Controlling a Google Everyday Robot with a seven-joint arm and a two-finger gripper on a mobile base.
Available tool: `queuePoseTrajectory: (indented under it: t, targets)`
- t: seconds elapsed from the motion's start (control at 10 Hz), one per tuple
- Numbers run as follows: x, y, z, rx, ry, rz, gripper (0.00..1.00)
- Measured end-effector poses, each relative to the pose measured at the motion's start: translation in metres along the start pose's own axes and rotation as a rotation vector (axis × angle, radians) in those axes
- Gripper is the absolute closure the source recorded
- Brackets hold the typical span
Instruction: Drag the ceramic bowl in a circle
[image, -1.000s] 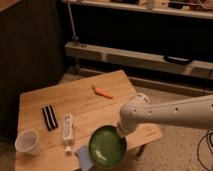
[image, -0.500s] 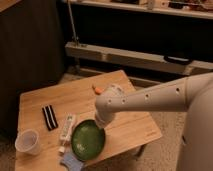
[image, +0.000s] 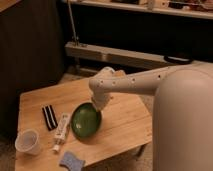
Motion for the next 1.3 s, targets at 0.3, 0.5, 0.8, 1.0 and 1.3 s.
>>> queuePoseTrajectory:
  t: [0.3,0.5,0.8,1.0,1.3]
  targets:
    - [-0.002,-0.058,0.015,0.048,0.029,0.1,1.0]
    - [0.018,-0.086,0.018,0.068,0.045,0.154,1.0]
    - [0.061,-0.132,0.015,0.106,0.07,0.206,1.0]
    - [0.097,-0.146,0.015,0.082,0.113,0.216,1.0]
    - [0.153,-0.123,0.014,-0.014,0.167,0.212,1.0]
